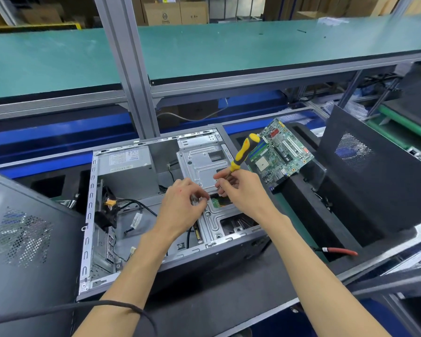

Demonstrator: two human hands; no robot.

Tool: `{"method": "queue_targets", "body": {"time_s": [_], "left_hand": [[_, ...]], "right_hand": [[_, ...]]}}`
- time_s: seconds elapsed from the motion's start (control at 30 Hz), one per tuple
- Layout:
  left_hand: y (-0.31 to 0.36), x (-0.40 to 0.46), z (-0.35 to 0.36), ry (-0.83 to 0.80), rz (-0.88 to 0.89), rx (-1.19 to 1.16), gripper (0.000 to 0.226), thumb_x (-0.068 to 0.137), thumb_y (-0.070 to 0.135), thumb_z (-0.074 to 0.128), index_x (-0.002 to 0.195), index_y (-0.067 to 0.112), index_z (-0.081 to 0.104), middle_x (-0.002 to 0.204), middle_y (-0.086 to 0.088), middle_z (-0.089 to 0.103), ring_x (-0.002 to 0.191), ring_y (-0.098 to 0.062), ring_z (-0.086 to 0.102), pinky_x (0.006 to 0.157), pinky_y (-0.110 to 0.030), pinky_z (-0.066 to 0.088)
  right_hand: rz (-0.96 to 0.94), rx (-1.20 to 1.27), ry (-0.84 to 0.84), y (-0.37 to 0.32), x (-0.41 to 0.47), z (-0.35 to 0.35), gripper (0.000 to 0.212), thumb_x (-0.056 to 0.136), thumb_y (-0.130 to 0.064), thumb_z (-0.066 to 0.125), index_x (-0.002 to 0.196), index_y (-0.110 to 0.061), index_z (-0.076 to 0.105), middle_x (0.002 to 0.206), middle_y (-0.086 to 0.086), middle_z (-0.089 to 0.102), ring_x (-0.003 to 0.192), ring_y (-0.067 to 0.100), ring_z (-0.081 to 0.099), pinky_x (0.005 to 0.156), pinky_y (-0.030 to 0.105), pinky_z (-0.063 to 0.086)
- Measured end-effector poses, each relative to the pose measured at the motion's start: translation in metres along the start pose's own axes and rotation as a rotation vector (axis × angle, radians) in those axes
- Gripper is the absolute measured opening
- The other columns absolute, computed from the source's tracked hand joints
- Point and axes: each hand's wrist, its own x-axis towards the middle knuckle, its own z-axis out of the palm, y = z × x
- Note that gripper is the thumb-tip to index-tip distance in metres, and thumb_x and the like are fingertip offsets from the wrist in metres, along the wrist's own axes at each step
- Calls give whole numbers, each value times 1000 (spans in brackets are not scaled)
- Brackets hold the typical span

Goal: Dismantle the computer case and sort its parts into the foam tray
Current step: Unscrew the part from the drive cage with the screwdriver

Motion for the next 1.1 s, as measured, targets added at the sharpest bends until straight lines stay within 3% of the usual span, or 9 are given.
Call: {"method": "queue_targets", "body": {"time_s": [0.27, 0.4, 0.6, 0.83, 1.1], "left_hand": [[4, -1, 3, 54, -3, 93, 7, 83, 18, 66, 81, 25, 64, 82, 13, 51, 84, -10, 47, 82, -31, 42], [7, 5, 6, 81, -10, 154, 8, 85, 17, 62, 80, 23, 64, 82, 13, 56, 85, -12, 46, 86, -34, 43], [10, 18, 15, 5, 10, -4, 31, 90, 5, 55, 106, 26, 70, 95, 14, 62, 91, -7, 46, 93, -30, 33], [10, 18, 18, 35, -19, -69, 33, 90, 2, 54, 102, 27, 73, 93, 13, 63, 93, -8, 47, 86, -27, 26], [9, 18, 19, 47, -30, -103, 31, 92, 5, 54, 99, 29, 72, 94, 14, 64, 94, -8, 50, 90, -29, 29]], "right_hand": [[19, -25, 82, 15, -7, -6, 29, 99, -12, 57, 83, -35, 64, 84, -7, 74, 80, 11, 72, 82, 42, 60], [6, -9, 59, 18, -7, -6, 24, 101, -14, 57, 87, -32, 66, 84, -9, 74, 78, 10, 72, 81, 42, 61], [-15, 3, 25, 20, -6, -5, 19, 102, -13, 57, 94, -26, 68, 85, -5, 75, 78, 10, 73, 82, 40, 61], [-37, -13, 16, 19, -5, -6, 14, 102, -13, 59, 97, -20, 70, 86, -3, 75, 75, 11, 73, 80, 39, 61], [-69, -41, 14, 16, -3, -5, 13, 100, -14, 62, 98, -19, 73, 87, -1, 74, 72, 10, 71, 77, 34, 61]]}}
